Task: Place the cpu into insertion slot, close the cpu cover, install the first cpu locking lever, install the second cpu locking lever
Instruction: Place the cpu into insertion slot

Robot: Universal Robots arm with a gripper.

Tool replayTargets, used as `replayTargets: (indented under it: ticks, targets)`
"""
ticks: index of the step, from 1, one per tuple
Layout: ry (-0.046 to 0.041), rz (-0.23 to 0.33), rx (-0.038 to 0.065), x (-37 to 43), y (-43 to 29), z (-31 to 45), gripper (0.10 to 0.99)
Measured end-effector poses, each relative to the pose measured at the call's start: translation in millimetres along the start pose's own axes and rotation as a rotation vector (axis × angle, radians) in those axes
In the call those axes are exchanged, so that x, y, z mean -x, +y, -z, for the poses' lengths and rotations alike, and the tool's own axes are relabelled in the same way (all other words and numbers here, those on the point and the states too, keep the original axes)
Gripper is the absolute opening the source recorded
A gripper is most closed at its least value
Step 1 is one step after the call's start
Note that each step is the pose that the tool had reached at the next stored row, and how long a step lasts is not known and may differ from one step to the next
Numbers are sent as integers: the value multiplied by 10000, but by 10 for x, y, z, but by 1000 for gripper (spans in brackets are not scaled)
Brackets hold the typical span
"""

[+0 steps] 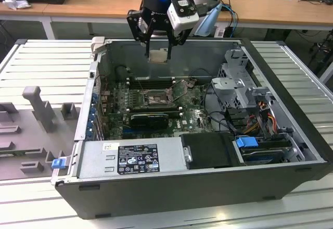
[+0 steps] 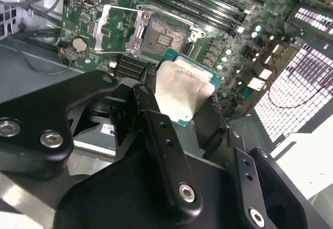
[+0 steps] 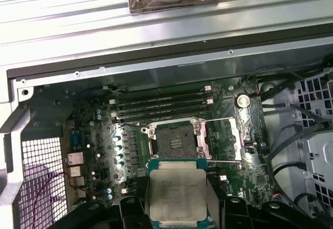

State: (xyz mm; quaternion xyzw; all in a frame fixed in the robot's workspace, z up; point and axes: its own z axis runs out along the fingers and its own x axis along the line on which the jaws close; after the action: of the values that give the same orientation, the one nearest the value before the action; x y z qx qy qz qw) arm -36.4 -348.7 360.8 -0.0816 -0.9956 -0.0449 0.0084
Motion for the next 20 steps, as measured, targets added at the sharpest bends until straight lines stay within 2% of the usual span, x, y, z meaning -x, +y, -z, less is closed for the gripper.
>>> replayTargets:
  ticks: [3, 5, 14, 20]
  targets:
    - [-51, -585, 14, 0, 0, -1, 529]
    - [-118, -1334, 32, 0, 0, -3, 529]
    - [-213, -2412, 58, 0, -1, -5, 529]
    - [-295, -3329, 80, 0, -1, -6, 529]
